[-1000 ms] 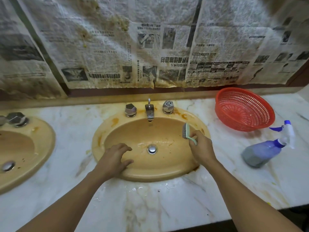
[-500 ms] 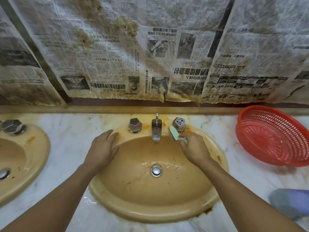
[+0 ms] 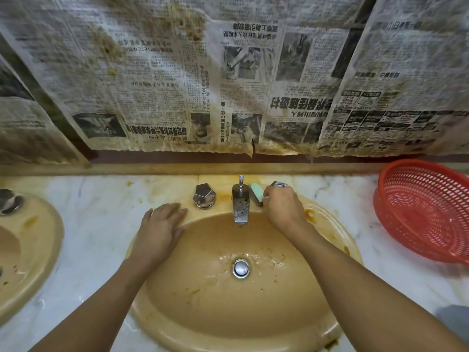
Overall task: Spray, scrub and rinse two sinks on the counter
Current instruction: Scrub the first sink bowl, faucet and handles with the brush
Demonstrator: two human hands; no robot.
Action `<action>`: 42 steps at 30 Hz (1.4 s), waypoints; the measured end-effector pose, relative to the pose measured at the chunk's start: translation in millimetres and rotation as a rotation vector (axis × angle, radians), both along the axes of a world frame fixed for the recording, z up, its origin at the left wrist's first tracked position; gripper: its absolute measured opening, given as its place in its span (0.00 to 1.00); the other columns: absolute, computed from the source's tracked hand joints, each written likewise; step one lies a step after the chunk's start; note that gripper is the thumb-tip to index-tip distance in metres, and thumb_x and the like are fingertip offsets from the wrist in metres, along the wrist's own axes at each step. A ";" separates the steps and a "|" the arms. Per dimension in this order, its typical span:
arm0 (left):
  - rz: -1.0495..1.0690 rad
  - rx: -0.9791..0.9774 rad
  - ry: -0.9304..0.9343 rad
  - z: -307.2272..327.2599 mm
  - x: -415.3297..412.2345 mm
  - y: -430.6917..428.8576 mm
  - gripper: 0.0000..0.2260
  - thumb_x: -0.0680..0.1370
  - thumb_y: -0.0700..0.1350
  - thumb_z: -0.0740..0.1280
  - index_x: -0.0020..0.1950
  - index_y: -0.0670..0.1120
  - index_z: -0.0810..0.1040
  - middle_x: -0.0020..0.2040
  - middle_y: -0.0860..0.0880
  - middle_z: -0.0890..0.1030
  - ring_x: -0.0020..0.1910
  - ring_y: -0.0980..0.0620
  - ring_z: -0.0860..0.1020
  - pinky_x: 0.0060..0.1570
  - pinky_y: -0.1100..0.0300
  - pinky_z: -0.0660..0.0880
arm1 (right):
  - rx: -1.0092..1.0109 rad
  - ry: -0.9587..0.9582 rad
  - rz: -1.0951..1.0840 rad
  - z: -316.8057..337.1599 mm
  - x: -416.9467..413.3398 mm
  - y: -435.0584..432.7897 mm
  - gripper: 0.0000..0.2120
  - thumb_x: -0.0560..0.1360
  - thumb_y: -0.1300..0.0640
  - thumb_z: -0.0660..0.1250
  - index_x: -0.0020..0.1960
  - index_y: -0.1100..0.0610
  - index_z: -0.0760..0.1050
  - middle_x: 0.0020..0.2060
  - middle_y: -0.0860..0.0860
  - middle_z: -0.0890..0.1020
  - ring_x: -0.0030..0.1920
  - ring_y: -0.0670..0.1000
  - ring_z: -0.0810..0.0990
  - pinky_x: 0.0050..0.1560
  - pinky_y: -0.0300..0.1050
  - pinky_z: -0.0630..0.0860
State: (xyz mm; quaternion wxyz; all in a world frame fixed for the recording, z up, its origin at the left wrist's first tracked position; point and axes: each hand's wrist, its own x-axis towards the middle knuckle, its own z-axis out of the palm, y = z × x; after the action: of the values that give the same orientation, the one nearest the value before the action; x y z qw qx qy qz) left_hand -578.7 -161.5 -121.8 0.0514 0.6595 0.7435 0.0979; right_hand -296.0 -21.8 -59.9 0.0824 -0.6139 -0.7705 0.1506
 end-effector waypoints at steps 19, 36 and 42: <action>0.027 0.038 -0.007 1.4 7.6 3.9 0.19 0.76 0.45 0.75 0.67 0.46 0.81 0.68 0.43 0.78 0.67 0.38 0.75 0.61 0.41 0.76 | 0.056 -0.036 0.053 0.5 25.8 -23.7 0.12 0.81 0.54 0.66 0.62 0.54 0.81 0.52 0.57 0.83 0.50 0.60 0.82 0.44 0.49 0.78; 0.022 0.087 -0.007 4.1 27.5 -11.5 0.20 0.76 0.40 0.74 0.67 0.43 0.80 0.71 0.41 0.76 0.68 0.38 0.75 0.67 0.41 0.73 | 0.111 0.141 0.032 -14.6 52.5 -56.4 0.12 0.79 0.55 0.69 0.62 0.54 0.82 0.51 0.54 0.84 0.47 0.56 0.81 0.40 0.48 0.76; -0.215 0.098 0.052 -4.8 41.6 -49.5 0.17 0.72 0.42 0.79 0.60 0.47 0.83 0.59 0.46 0.81 0.56 0.42 0.80 0.60 0.46 0.77 | -0.077 0.083 0.109 -39.5 61.1 -90.9 0.08 0.79 0.55 0.67 0.56 0.50 0.82 0.46 0.51 0.84 0.41 0.54 0.82 0.38 0.50 0.79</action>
State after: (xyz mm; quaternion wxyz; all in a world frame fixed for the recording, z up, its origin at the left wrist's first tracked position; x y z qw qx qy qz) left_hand -537.1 -210.9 -126.6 0.0100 0.7394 0.6641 0.1108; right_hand -235.0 -112.7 -99.4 0.0822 -0.5669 -0.7924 0.2097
